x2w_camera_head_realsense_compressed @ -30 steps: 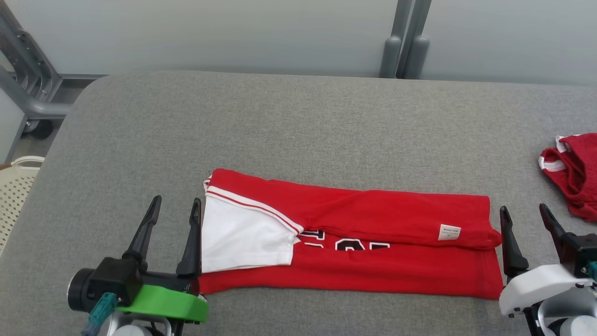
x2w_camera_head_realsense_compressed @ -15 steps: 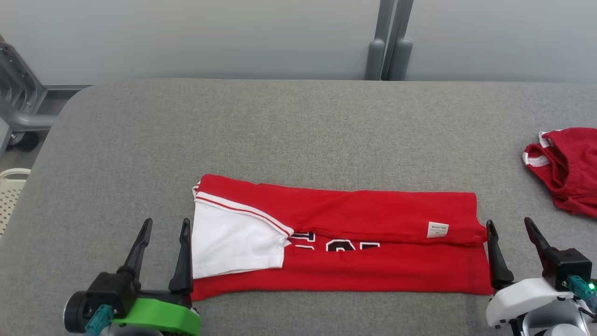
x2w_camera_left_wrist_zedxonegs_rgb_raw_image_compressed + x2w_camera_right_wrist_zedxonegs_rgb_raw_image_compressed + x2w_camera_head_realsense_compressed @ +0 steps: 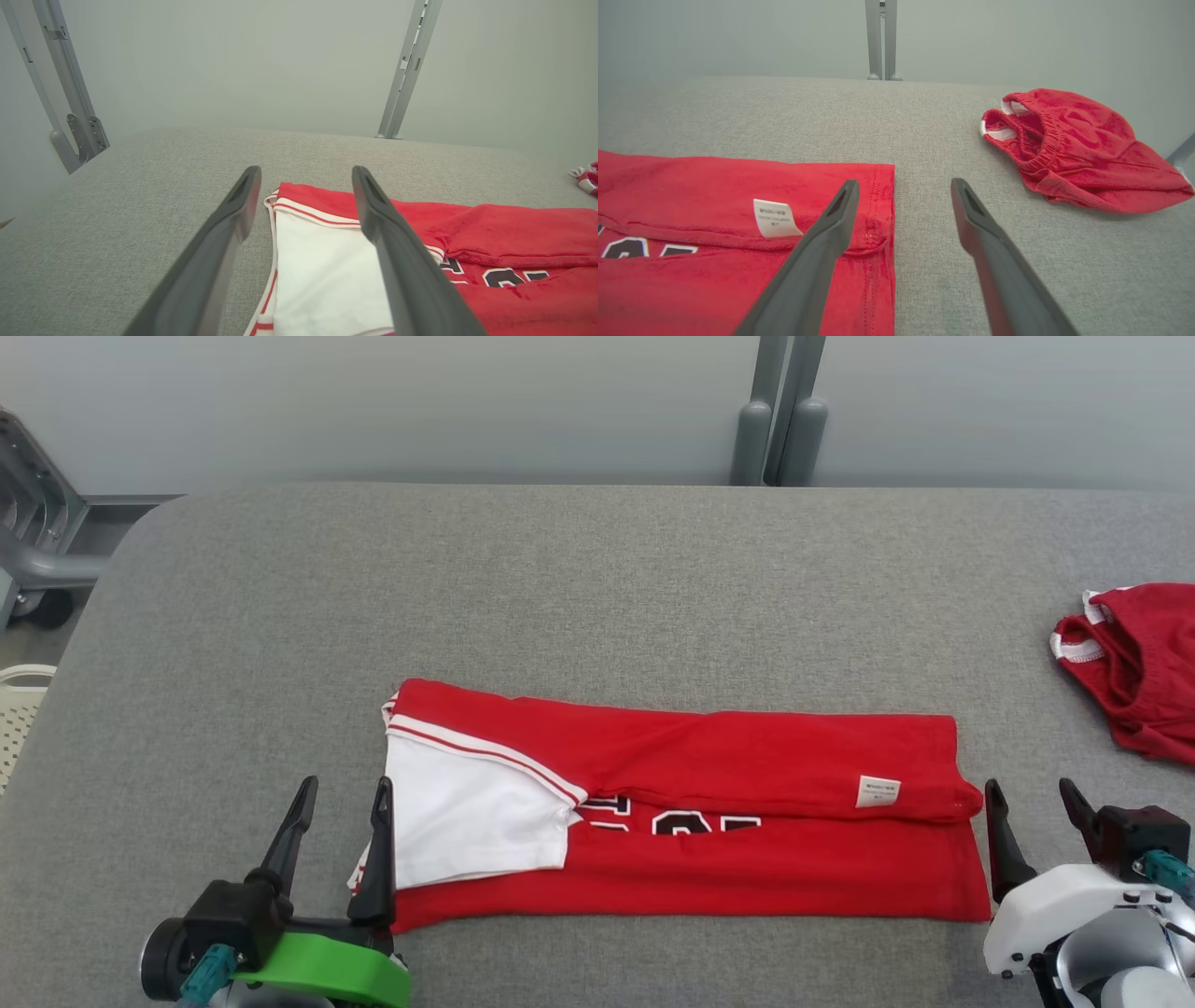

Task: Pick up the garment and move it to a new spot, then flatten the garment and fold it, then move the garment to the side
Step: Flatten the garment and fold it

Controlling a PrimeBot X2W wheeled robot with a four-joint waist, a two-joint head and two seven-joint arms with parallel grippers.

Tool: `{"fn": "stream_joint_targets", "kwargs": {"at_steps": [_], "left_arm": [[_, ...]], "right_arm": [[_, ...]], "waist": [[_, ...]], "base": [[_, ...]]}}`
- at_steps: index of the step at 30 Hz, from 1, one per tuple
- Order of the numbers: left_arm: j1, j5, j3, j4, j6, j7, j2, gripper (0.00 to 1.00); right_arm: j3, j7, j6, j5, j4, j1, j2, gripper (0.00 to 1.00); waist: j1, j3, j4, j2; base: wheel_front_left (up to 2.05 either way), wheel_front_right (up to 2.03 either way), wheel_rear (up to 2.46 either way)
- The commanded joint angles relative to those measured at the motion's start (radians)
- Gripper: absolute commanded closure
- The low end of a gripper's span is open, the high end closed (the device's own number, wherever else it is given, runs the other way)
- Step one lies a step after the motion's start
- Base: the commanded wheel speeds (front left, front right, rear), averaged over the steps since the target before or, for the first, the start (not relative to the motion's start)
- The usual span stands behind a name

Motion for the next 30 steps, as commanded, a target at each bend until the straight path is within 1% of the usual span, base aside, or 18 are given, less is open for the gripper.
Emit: {"fn": "stream_joint_targets", "kwargs": {"at_steps": [1,5,6,10,14,20,25,30], "left_arm": [[-0.012,0.000,0.001,-0.002,-0.007,-0.002,-0.002,0.00],[-0.016,0.002,0.003,-0.004,-0.007,-0.002,-0.004,0.00],[-0.018,-0.001,0.002,-0.002,-0.007,-0.002,-0.005,0.00],[-0.027,-0.005,-0.011,-0.002,-0.007,-0.002,-0.009,0.00],[-0.038,-0.013,-0.022,-0.003,-0.007,-0.002,-0.008,0.00],[-0.052,-0.023,-0.030,0.001,-0.007,-0.002,-0.009,0.00],[-0.063,-0.029,-0.035,0.001,-0.007,-0.002,-0.009,0.00],[-0.074,-0.034,-0.044,0.002,-0.007,-0.002,-0.007,0.00]], "right_arm": [[-0.010,0.068,-0.002,0.019,0.003,-0.014,-0.001,0.00],[-0.048,0.277,-0.001,0.069,-0.029,-0.045,-0.002,0.00],[-0.067,0.378,-0.001,0.081,-0.058,-0.061,-0.002,0.00],[-0.093,0.530,-0.001,0.100,-0.106,-0.088,-0.002,0.00],[-0.082,0.639,-0.001,0.107,-0.123,-0.106,-0.001,0.00],[-0.095,0.729,-0.001,0.112,-0.128,-0.110,-0.002,0.00],[-0.103,0.740,-0.001,0.118,-0.119,-0.110,-0.002,0.00],[-0.095,0.765,-0.001,0.142,-0.077,-0.128,-0.001,0.00]], "waist": [[0.0001,0.003,0.000,0.0000],[0.0001,0.012,-0.002,0.0000],[0.0001,0.017,-0.001,0.0000],[0.0001,0.035,0.006,0.0000],[0.0001,0.059,0.018,0.0000],[0.0001,0.089,0.031,0.0000],[0.0001,0.103,0.036,0.0000],[0.0001,0.117,0.041,0.0000]], "base": [[0.00,0.00,0.00],[0.00,0.00,0.00],[0.00,0.00,0.00],[0.00,0.00,0.00],[0.00,0.00,0.00],[0.00,0.00,0.00],[0.00,0.00,0.00],[0.00,0.00,0.00]]}}
